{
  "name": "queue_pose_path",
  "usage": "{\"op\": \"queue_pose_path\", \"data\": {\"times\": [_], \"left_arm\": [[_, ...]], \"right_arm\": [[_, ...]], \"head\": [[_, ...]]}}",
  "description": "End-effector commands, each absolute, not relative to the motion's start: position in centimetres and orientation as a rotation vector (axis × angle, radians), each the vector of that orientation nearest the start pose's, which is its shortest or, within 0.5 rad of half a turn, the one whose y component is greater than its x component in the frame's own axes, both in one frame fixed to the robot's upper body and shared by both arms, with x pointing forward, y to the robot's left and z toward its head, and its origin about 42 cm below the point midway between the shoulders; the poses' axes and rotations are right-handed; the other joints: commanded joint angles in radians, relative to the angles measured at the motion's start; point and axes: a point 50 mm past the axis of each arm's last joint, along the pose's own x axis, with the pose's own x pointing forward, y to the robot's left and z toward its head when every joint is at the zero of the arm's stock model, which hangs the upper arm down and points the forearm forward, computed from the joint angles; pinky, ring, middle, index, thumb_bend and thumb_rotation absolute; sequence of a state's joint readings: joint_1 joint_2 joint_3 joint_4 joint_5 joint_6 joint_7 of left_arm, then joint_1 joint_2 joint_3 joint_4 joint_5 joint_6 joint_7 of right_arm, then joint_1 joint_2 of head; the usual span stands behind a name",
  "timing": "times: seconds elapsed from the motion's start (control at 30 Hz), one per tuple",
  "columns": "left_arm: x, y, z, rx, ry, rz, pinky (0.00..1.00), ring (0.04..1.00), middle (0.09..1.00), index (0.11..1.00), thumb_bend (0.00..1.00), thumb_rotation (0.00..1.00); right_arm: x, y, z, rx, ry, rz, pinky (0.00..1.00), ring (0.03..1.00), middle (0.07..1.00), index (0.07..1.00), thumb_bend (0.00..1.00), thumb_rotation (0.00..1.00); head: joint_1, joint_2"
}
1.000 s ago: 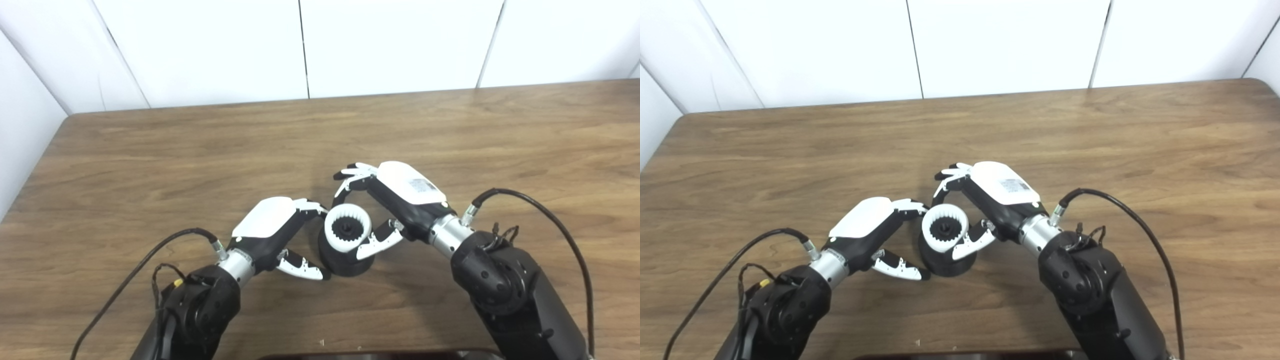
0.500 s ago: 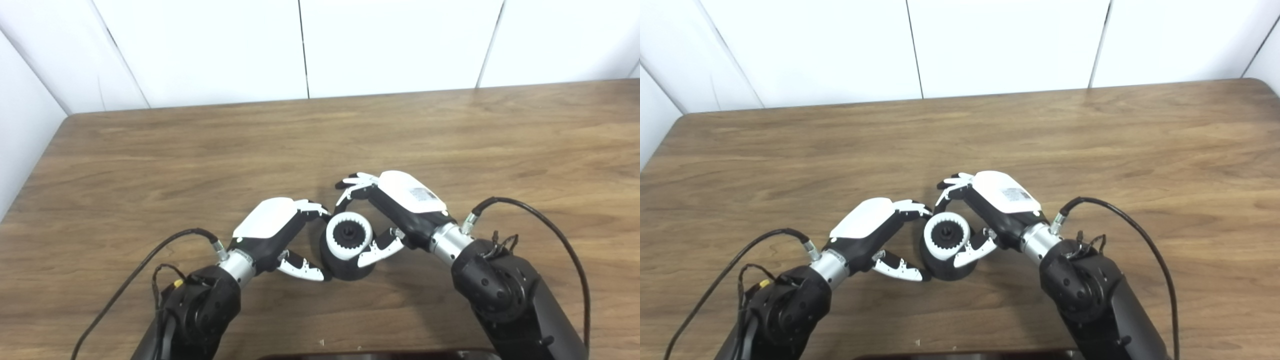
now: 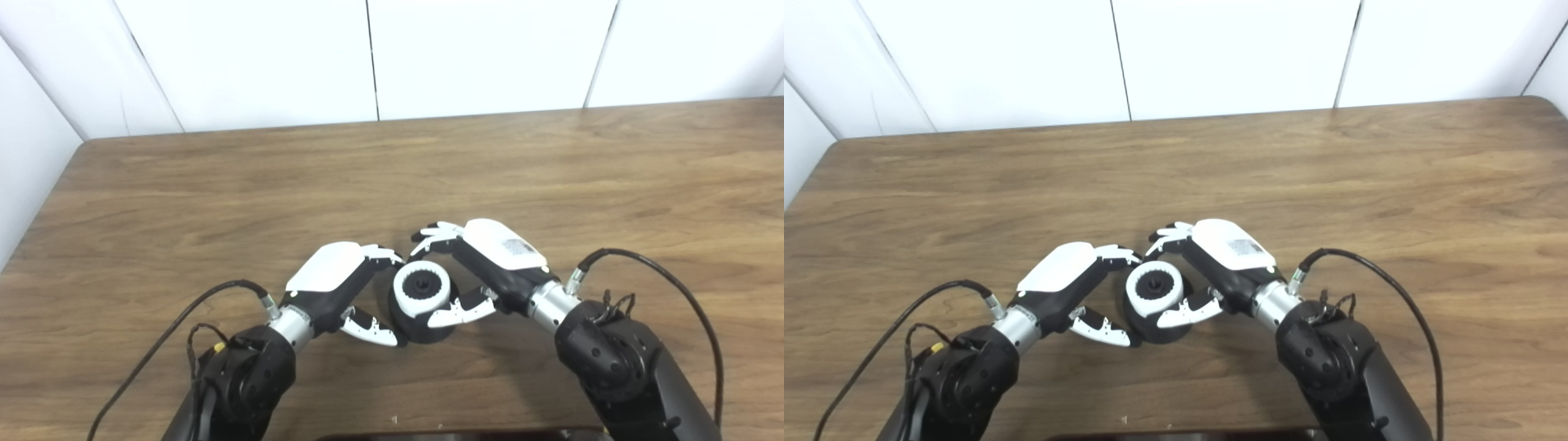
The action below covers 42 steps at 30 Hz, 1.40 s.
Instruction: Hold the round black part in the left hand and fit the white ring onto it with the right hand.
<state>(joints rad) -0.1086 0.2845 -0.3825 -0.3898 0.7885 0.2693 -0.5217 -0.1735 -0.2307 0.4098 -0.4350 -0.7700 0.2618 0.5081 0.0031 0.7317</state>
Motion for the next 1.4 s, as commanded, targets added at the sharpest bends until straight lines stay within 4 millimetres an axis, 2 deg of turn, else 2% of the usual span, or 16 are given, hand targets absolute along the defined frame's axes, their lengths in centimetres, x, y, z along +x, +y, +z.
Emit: {"op": "queue_pose_path", "data": {"times": [0.0, 0.27, 0.5, 0.67, 1.0, 1.37], "left_arm": [[27.6, 16.9, 18.5, 1.064, -0.109, -0.601, 0.86, 0.925, 0.871, 0.748, 0.8, 0.28], [27.5, 16.8, 18.4, 1.064, -0.108, -0.601, 0.86, 0.926, 0.875, 0.758, 0.81, 0.28], [27.5, 16.7, 18.3, 1.06, -0.109, -0.603, 0.86, 0.927, 0.878, 0.77, 0.82, 0.28], [27.5, 16.7, 18.3, 1.049, -0.102, -0.601, 0.87, 0.931, 0.877, 0.784, 0.84, 0.29], [27.4, 17.0, 18.3, 1.043, -0.092, -0.585, 0.87, 0.93, 0.876, 0.805, 0.85, 0.29], [27.2, 18.6, 18.6, 0.994, -0.056, -0.582, 0.86, 0.928, 0.884, 0.852, 0.91, 0.29]], "right_arm": [[28.6, -14.2, 22.1, -1.015, -0.288, 0.58, 0.81, 0.938, 0.876, 0.717, 0.82, 0.45], [28.5, -14.3, 22.3, -1.004, -0.288, 0.575, 0.82, 0.94, 0.88, 0.751, 0.85, 0.46], [28.5, -14.8, 22.4, -0.96, -0.281, 0.561, 0.83, 0.945, 0.913, 0.839, 0.89, 0.45], [28.6, -15.3, 22.6, -0.927, -0.278, 0.543, 0.84, 0.948, 0.931, 0.886, 0.93, 0.48], [28.4, -16.6, 22.7, -0.878, -0.257, 0.496, 0.82, 0.934, 0.929, 0.883, 0.97, 0.51], [28.1, -18.6, 22.3, -0.832, -0.229, 0.451, 0.8, 0.912, 0.925, 0.879, 0.94, 0.51]], "head": [[0.0, 0.0], [0.001, 0.002], [0.003, -0.001], [0.002, -0.003], [0.004, -0.004], [-0.004, -0.009]]}}
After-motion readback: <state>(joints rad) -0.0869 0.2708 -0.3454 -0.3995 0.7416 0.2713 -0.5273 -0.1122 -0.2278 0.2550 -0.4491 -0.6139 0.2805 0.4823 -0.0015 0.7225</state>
